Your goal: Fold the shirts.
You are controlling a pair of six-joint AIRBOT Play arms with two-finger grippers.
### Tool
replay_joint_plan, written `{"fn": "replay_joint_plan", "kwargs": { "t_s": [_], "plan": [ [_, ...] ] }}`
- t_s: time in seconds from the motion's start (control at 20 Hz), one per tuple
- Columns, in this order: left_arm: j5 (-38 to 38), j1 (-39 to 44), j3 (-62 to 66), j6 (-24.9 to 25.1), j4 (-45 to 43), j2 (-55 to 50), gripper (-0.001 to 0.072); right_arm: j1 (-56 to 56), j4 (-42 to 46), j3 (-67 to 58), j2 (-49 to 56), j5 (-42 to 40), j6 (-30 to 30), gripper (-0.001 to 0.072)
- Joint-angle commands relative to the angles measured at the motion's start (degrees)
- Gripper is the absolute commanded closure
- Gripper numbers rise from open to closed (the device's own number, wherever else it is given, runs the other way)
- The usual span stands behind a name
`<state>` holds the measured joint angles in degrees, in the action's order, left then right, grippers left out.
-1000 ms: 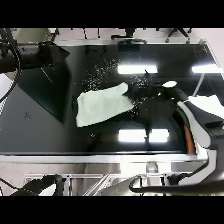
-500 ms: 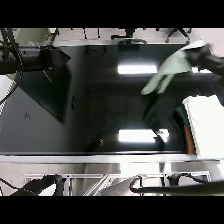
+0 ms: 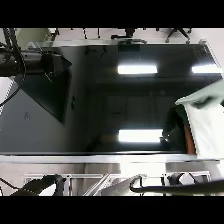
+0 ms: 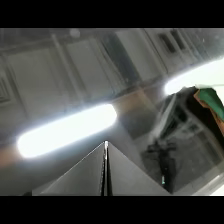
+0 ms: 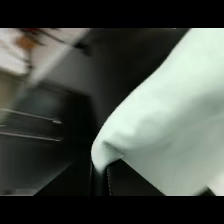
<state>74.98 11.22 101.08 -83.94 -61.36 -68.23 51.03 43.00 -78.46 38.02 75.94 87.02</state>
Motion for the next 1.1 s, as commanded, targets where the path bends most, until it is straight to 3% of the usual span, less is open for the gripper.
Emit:
{"fn": "replay_joint_plan", "kwargs": {
  "t_s": [0.0, 0.3, 0.35, 0.4, 0.45, 0.65, 0.75, 0.85, 0.9, 0.95, 1.05],
  "plan": [
    [1.7, 0.0, 0.0, 0.1, 0.1, 0.0, 0.0692, 5.2, 23.2, 1.7, -6.2, 11.3, 6.5, 0.0696],
    [1.9, 0.0, 0.0, 0.1, 0.0, 0.0, 0.0692, 5.8, 39.2, 10.2, -9.8, 19.6, 7.4, 0.0668],
    [1.9, 0.0, 0.0, 0.1, 0.0, 0.0, 0.0692, 5.8, 40.2, 11.2, -9.7, 19.5, 7.3, 0.0498],
    [1.9, 0.0, 0.0, 0.1, 0.0, 0.0, 0.0692, 5.8, 40.6, 11.2, -9.2, 19.3, 7.3, 0.0239],
    [2.0, 0.0, 0.0, 0.1, 0.0, 0.0, 0.0692, 5.8, 40.6, 10.9, -8.5, 19.0, 7.3, 0.0206],
    [1.9, 0.0, 0.0, 0.1, 0.0, 0.0, 0.0692, 4.0, 37.6, 9.4, -5.7, 16.6, 7.3, 0.0213],
    [1.4, 0.0, 0.0, 0.1, 0.0, 0.0, 0.0692, 1.5, 34.6, 8.8, -4.1, 14.0, 4.5, 0.023],
    [0.5, 0.0, 0.0, 0.2, 0.0, 0.0, 0.0692, -0.3, 31.0, 8.2, -1.9, 12.3, 3.2, 0.0525],
    [-0.3, 0.0, 0.0, 1.2, 0.0, 0.0, 0.0692, -0.7, 27.1, 7.7, -0.6, 11.6, 3.2, 0.0632],
    [-1.2, 0.0, 0.0, 2.6, 0.0, 0.1, 0.0692, -1.0, 22.6, 7.3, 0.8, 10.9, 3.1, 0.0694],
    [-1.5, 0.0, 0.0, 3.1, 0.1, 0.5, 0.0693, -2.4, 10.2, 7.0, 4.0, 9.1, 1.9, 0.0694]
  ]
}}
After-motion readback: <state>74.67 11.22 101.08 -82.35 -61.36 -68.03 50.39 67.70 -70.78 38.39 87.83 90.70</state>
